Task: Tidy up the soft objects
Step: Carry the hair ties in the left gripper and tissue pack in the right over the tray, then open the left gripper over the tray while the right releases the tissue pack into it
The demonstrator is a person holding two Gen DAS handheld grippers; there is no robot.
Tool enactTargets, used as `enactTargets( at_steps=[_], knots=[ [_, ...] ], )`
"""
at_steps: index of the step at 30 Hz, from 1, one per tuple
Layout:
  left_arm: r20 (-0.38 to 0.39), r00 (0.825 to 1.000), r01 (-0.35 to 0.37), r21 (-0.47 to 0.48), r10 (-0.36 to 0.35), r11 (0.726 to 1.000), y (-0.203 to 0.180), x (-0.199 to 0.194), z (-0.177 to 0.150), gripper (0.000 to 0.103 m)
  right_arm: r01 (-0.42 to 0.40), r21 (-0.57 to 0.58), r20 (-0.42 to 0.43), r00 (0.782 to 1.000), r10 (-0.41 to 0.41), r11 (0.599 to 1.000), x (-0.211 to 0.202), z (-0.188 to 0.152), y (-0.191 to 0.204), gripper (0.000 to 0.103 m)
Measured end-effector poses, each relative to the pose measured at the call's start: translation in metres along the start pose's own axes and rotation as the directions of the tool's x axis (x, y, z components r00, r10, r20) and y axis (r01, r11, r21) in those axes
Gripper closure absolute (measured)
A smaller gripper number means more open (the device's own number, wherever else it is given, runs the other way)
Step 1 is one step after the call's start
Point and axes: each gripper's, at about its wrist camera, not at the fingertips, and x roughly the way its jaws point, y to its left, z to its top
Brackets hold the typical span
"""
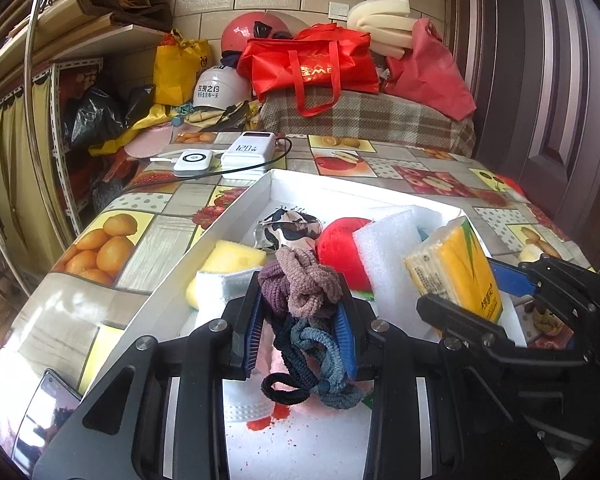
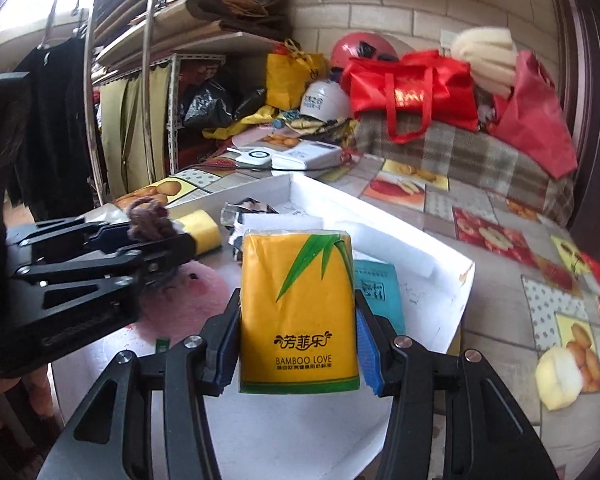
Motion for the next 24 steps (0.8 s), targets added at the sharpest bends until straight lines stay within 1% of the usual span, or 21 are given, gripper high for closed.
enactTargets(
  at_steps=[4, 8, 12, 14, 15, 17, 21, 24],
  knots=[
    [0.002, 1.0, 0.0, 0.003, 0.0, 1.0, -0.003, 0.002, 0.002, 0.071, 0.012, -0.04, 0.013, 1.0, -0.012, 0.999, -0.001, 0.002, 0.006, 0.053],
    [0.01, 1.0, -0.006, 0.012, 0.006, 1.0, -0.004, 0.001, 0.002, 0.071, 0.013, -0.011, 0.016, 1.0, -0.013, 1.0, 0.0, 0.003, -0.001, 0.053],
    [0.049, 0.998, -0.03, 0.049, 0.027, 0.998, -0.011, -0.004, 0.001, 0.071, 0.015, 0.023, 0.018, 1.0, -0.015, 1.0, -0.001, 0.003, -0.005, 0.052],
    [0.075, 0.996, -0.046, 0.07, 0.041, 0.996, -0.016, -0.009, 0.0, 0.071, 0.016, 0.028, 0.023, 1.0, -0.017, 0.999, -0.002, 0.003, -0.006, 0.052],
    [0.089, 0.995, -0.055, 0.08, 0.048, 0.995, -0.018, -0.011, 0.0, 0.068, 0.018, 0.027, 0.025, 1.0, -0.019, 0.999, -0.003, 0.003, -0.005, 0.052],
    [0.109, 0.992, -0.069, 0.092, 0.059, 0.993, -0.021, -0.014, -0.001, 0.068, 0.018, 0.024, 0.032, 0.999, -0.019, 1.0, -0.004, 0.003, -0.004, 0.052],
    [0.11, 0.992, -0.072, 0.089, 0.062, 0.993, -0.02, -0.015, -0.002, 0.068, 0.016, 0.034, 0.043, 0.999, -0.017, 0.999, -0.006, 0.002, -0.006, 0.051],
    [0.106, 0.992, -0.072, 0.08, 0.063, 0.994, -0.019, -0.015, -0.002, 0.067, 0.018, 0.035, 0.052, 0.998, -0.02, 0.999, -0.007, 0.002, -0.006, 0.047]
  ],
)
